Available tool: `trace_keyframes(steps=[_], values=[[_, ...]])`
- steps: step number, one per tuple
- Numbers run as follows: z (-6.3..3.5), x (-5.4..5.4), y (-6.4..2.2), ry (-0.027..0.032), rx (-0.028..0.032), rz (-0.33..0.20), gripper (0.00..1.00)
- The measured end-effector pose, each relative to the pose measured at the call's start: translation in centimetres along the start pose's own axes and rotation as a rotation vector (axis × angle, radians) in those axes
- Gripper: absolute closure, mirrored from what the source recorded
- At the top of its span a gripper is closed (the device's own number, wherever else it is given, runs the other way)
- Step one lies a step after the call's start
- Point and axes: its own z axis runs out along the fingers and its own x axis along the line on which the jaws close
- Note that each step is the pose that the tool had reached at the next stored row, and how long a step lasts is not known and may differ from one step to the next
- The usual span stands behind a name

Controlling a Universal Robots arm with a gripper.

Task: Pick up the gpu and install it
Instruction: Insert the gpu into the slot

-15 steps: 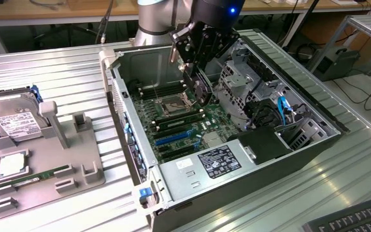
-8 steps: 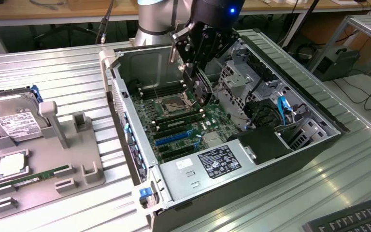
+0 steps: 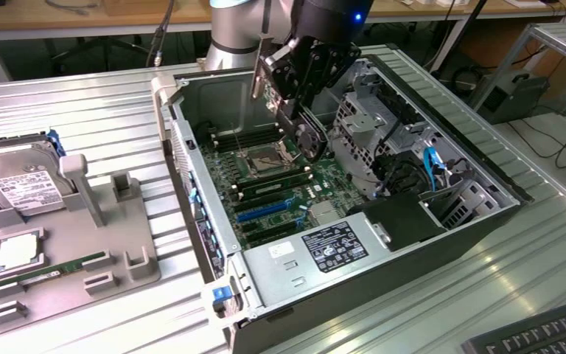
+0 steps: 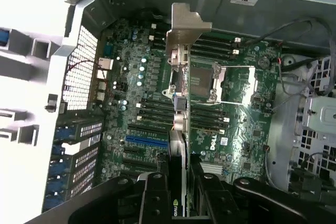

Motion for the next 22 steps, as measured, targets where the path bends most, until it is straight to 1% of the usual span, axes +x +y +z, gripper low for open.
trace_keyframes(steps=[3,4,6,10,12,17,18,22], values=[[0.04,0.00,0.00,0.0051,0.0006,-0.056,0.74],[0.06,0.00,-0.01,0.0079,0.0009,-0.086,0.74],[0.11,0.00,-0.01,0.0152,0.0017,-0.166,0.74],[0.19,0.00,-0.02,0.0230,0.0026,-0.249,0.74],[0.26,0.00,-0.03,0.0279,0.0031,-0.301,0.74],[0.43,-0.01,-0.04,0.0371,0.0042,-0.401,0.74],[0.49,-0.01,-0.05,0.0400,0.0046,-0.433,0.74],[0.66,-0.01,-0.06,0.0464,0.0057,-0.510,0.74]])
